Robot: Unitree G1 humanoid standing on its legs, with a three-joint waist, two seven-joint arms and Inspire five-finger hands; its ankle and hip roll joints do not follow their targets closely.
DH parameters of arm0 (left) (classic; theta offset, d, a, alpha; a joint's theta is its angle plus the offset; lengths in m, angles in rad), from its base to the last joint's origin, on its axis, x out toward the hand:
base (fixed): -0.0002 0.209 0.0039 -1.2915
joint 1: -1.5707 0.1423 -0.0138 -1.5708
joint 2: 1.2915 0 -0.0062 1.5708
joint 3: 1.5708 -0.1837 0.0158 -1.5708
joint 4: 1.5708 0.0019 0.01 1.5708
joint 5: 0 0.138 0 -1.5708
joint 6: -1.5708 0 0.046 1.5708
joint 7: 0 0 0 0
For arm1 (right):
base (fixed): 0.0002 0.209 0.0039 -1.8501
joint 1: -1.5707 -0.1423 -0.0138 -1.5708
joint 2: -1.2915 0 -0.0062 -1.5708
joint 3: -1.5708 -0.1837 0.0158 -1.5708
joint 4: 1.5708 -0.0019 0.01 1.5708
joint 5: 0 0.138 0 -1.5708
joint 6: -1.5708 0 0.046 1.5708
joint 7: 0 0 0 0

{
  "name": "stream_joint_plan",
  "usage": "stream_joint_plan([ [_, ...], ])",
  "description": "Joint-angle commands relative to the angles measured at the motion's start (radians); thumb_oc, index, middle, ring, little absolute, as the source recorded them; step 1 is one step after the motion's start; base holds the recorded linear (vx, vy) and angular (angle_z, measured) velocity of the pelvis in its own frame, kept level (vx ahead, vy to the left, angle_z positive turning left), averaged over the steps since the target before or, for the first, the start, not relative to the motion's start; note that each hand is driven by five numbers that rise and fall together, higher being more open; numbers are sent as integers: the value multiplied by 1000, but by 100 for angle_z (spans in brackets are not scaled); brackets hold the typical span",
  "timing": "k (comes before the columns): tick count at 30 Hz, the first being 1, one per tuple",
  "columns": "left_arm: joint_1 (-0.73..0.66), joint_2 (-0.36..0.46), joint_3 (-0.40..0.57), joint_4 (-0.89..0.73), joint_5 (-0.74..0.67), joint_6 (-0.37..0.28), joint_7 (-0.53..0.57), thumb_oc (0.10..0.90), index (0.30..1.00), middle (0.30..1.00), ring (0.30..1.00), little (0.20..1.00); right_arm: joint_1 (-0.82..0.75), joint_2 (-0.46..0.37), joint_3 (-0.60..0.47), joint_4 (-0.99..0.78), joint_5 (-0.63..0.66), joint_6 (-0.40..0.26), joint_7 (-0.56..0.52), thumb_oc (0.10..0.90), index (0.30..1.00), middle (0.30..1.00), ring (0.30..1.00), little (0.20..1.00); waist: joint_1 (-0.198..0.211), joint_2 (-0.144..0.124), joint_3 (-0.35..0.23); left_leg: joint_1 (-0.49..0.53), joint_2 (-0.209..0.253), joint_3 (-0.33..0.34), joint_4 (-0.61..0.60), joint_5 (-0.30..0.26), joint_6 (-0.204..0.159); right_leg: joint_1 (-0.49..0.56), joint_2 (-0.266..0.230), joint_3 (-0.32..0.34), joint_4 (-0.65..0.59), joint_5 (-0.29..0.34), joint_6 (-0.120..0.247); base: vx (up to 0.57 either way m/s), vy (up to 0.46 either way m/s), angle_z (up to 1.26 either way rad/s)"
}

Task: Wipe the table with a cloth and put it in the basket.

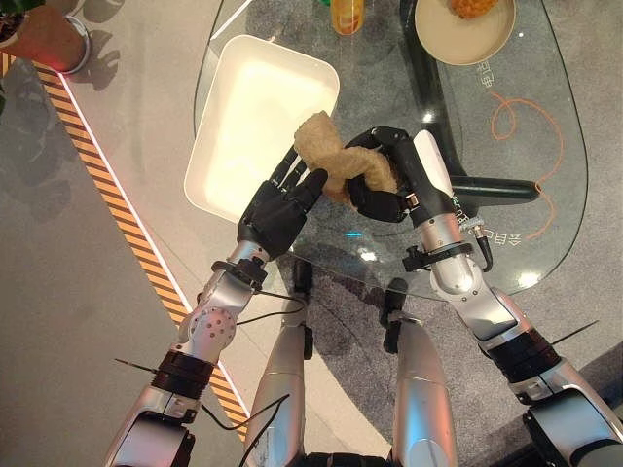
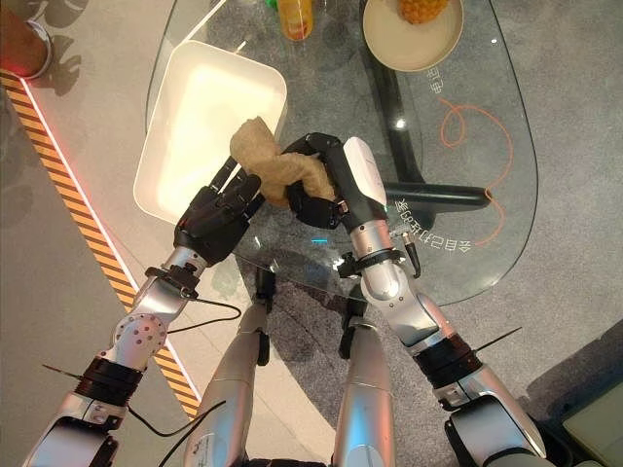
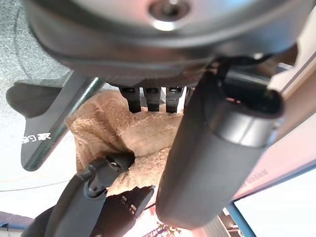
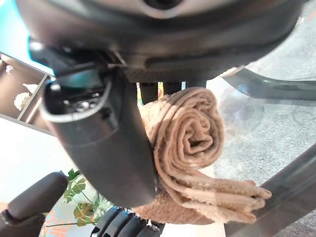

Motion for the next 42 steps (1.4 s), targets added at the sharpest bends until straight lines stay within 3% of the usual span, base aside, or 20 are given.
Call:
stream_joint_plan([
  [1,-85,24,-6,-154,-38,-22,-108,800,900,900,900,900,-163,21,4,-222,18,-107,-10,100,300,300,300,200,-7,-27,-25,52,-46,67,107,-178,47,99,19,-5,-217,121,24,0,0,0],
  [20,-86,-36,20,-169,-185,-39,-189,800,900,900,900,900,-181,40,26,-196,-31,-88,19,100,300,300,300,200,-1,-30,-25,60,-51,61,102,-180,49,103,21,-6,-217,120,22,0,0,0],
  [35,-79,-57,32,-185,-177,-83,-159,800,900,900,900,900,-184,41,36,-197,-40,-79,50,100,300,300,300,200,2,-31,-25,62,-53,58,104,-181,49,106,19,-7,-218,121,23,0,0,0],
  [37,-79,-58,33,-187,-166,-88,-156,753,860,860,860,853,-183,44,38,-195,-45,-79,53,100,300,300,300,200,3,-31,-25,63,-55,57,104,-181,50,106,19,-7,-217,122,23,0,0,0],
  [38,-80,-59,31,-189,-161,-90,-154,674,792,792,792,774,-182,45,38,-197,-46,-78,54,100,300,300,300,200,3,-31,-25,63,-55,57,103,-180,50,106,19,-7,-217,122,23,0,0,0],
  [39,-79,-61,29,-192,-156,-95,-153,490,634,634,634,590,-183,45,38,-198,-46,-77,56,100,300,300,300,200,3,-32,-25,64,-55,56,103,-180,50,107,19,-7,-218,122,23,0,0,0],
  [40,-79,-62,29,-192,-152,-97,-153,418,573,573,573,518,-183,45,38,-199,-46,-78,58,100,300,300,300,200,3,-32,-25,63,-56,56,102,-180,51,107,19,-8,-218,122,22,0,0,0],
  [41,-81,-65,29,-191,-145,-102,-151,287,460,460,460,387,-184,45,36,-197,-48,-81,63,100,300,300,300,200,3,-32,-25,61,-56,55,103,-180,51,104,19,-8,-218,122,22,0,0,0],
  [42,-82,-65,31,-191,-141,-104,-148,100,300,300,300,200,-186,44,35,-197,-47,-81,67,100,300,300,300,200,4,-32,-25,60,-56,54,102,-179,51,103,19,-8,-217,123,23,0,0,0],
])
